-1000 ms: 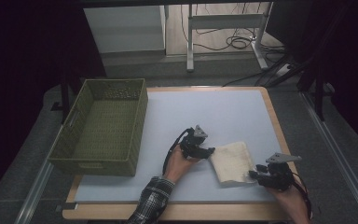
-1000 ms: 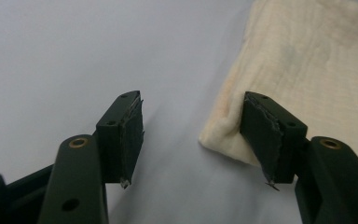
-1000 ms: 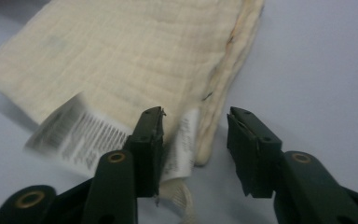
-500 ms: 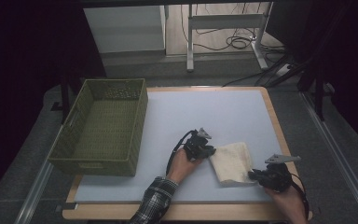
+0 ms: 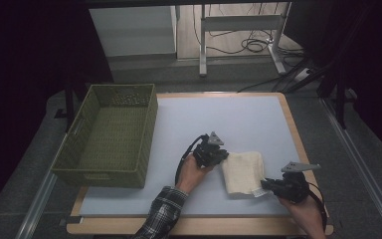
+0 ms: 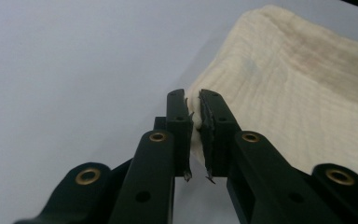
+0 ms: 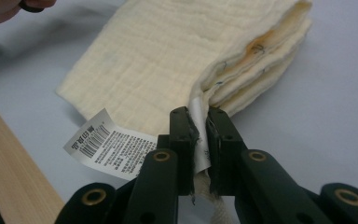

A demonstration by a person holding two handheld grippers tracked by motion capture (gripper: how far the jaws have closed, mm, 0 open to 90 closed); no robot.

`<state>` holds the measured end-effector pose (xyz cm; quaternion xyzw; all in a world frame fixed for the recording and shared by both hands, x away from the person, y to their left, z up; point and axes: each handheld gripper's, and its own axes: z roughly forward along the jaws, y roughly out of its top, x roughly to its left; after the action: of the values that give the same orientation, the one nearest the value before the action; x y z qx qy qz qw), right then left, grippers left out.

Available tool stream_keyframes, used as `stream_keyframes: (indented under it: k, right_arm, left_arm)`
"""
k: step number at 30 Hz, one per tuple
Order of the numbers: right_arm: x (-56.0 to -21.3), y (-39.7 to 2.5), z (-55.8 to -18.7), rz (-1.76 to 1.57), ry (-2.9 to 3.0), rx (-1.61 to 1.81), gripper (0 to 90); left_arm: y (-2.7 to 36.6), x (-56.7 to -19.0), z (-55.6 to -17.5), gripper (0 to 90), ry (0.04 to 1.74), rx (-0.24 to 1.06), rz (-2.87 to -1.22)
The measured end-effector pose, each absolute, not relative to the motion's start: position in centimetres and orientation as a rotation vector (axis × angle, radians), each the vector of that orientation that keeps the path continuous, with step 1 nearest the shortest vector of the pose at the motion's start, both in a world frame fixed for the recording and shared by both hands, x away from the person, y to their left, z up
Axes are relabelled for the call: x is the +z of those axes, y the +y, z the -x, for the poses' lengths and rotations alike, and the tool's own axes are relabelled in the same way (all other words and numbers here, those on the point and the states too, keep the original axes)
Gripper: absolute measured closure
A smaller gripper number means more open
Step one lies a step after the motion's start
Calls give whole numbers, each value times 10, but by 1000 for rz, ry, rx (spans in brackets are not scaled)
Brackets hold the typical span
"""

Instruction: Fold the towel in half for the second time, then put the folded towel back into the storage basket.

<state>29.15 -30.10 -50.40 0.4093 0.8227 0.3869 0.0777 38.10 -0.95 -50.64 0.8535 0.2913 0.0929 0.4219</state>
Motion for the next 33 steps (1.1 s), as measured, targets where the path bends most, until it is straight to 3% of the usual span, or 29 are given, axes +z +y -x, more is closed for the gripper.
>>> stream_keyframes:
  k: [33]
  right_arm:
    - [-473,-244,-309,-1029,2478,1268,814]
  left_arm:
    - [48,-461,-378,821,783,378,-2124]
